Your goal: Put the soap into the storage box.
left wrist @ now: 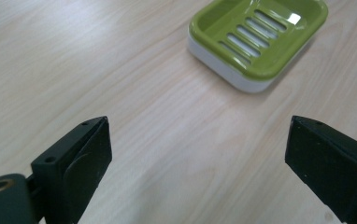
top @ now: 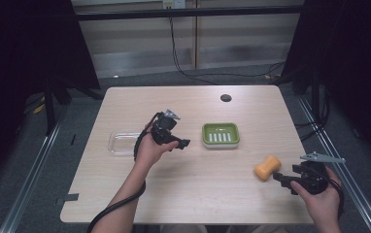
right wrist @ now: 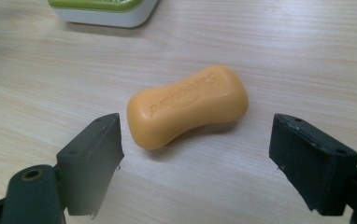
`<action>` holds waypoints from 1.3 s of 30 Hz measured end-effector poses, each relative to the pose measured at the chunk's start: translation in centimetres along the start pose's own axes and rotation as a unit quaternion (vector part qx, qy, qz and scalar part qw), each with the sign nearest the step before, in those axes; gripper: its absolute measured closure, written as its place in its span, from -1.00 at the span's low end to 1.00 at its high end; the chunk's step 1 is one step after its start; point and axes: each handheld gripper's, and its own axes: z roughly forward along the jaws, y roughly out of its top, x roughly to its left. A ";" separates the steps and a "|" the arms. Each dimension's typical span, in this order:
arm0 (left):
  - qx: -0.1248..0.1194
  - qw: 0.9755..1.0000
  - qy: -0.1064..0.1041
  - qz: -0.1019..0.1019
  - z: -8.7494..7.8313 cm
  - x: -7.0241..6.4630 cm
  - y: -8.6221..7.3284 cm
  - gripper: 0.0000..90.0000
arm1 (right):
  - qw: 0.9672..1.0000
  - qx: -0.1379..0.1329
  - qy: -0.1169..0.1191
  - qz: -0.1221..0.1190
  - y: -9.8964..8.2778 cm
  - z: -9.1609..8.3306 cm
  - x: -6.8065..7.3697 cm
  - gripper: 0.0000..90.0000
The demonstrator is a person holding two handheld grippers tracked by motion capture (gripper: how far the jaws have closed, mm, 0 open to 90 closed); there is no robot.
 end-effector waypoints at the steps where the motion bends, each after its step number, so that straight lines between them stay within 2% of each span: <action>1: -0.005 1.000 0.009 0.000 -0.1 -0.2 -0.4 -0.84 | 1.000 0.002 -0.001 -0.001 0.0 0.1 -0.1 -0.61; 3: 0.005 1.000 0.002 0.008 -0.5 -0.4 -1.1 -0.84 | 1.000 0.004 -0.007 -0.006 0.0 0.4 -0.2 -0.59; 4: -0.001 1.000 0.006 0.005 -0.7 -0.7 -1.5 -0.84 | 1.000 0.007 -0.004 -0.008 0.1 0.6 -0.2 -0.57; 7: 0.004 1.000 0.003 0.009 -1.0 -1.0 -2.2 -0.84 | 1.000 0.007 -0.006 -0.006 0.3 0.8 -0.3 -0.56; 8: 0.001 1.000 0.006 0.009 -1.1 -1.1 -2.6 -0.85 | 1.000 0.007 -0.010 -0.009 0.4 0.9 -0.4 -0.47; 9: 0.006 1.000 0.003 0.010 -1.2 -1.2 -3.0 -0.85 | 1.000 0.007 -0.010 -0.009 0.4 0.9 -0.4 -0.47; 10: 0.015 1.000 0.009 0.013 -1.4 -1.5 -3.9 -0.85 | 1.000 0.013 -0.010 -0.014 0.4 1.1 -0.5 -0.38; 11: 0.015 1.000 0.009 0.013 -1.4 -1.5 -3.9 -0.85 | 1.000 0.015 -0.013 -0.016 0.3 1.3 -0.6 -0.34; 12: 0.012 1.000 -0.001 0.005 -1.5 -1.6 -4.8 -0.85 | 1.000 0.018 -0.014 -0.016 0.2 1.5 -0.7 -0.23; 13: 0.010 1.000 0.004 0.001 -1.6 -1.7 -5.2 -0.85 | 0.999 0.022 -0.014 -0.019 0.3 1.5 -0.9 -0.13; 15: 0.013 1.000 0.003 0.001 -1.7 -1.8 -5.6 -0.85 | 0.999 0.021 -0.017 -0.018 0.3 1.5 -1.0 -0.11; 16: 0.011 1.000 -0.003 0.003 -1.7 -1.9 -6.0 -0.85 | 1.000 0.019 -0.018 -0.011 0.4 1.6 -1.2 0.05; 17: 0.011 1.000 -0.001 0.002 -1.8 -2.0 -6.3 -0.85 | 1.000 0.019 -0.014 -0.006 0.5 1.5 -1.2 0.14; 18: 0.018 1.000 -0.006 0.003 -1.8 -1.9 -6.6 -0.85 | 1.000 0.018 -0.017 0.007 0.6 1.5 -1.2 0.09; 20: 0.016 1.000 -0.002 0.000 -1.9 -1.8 -6.6 -0.85 | 1.000 0.011 -0.021 0.021 0.9 1.6 -1.2 -0.06; 22: 0.008 1.000 -0.006 -0.002 -1.8 -1.6 -6.7 -0.85 | 0.998 0.006 -0.018 0.055 1.3 1.7 -0.8 -0.23; 23: 0.010 1.000 -0.006 0.000 -1.8 -1.6 -6.6 -0.85 | 0.998 0.008 -0.021 0.064 1.4 1.8 -0.6 -0.26; 25: 0.013 1.000 -0.006 0.003 -1.9 -1.6 -6.6 -0.85 | 0.996 0.014 -0.032 0.078 1.5 2.3 -0.3 -0.37; 27: 0.009 1.000 -0.008 0.004 -1.8 -1.4 -6.7 -0.85 | 0.993 0.034 -0.045 0.100 1.6 3.0 0.1 -0.46; 29: 0.008 1.000 -0.007 0.003 -1.8 -1.4 -6.7 -0.85 | 0.991 0.044 -0.038 0.121 1.6 3.7 0.4 -0.48; 31: 0.010 1.000 -0.007 0.003 -1.7 -1.4 -6.7 -0.85 | 0.990 0.044 -0.038 0.126 1.6 4.1 0.5 -0.49; 33: 0.015 1.000 -0.004 0.007 -1.7 -1.2 -6.8 -0.85 | 0.988 0.054 -0.035 0.137 1.7 4.7 0.9 -0.51; 36: 0.013 1.000 -0.004 0.008 -1.6 -1.1 -6.8 -0.85 | 0.988 0.059 -0.041 0.138 1.9 4.9 1.0 -0.51; 37: 0.013 1.000 -0.004 0.008 -1.6 -1.1 -6.8 -0.85 | 0.986 0.068 -0.043 0.148 2.0 5.0 1.1 -0.53; 39: 0.010 1.000 -0.006 0.009 -1.5 -1.1 -6.7 -0.85 | 0.985 0.071 -0.041 0.149 2.0 5.1 1.0 -0.55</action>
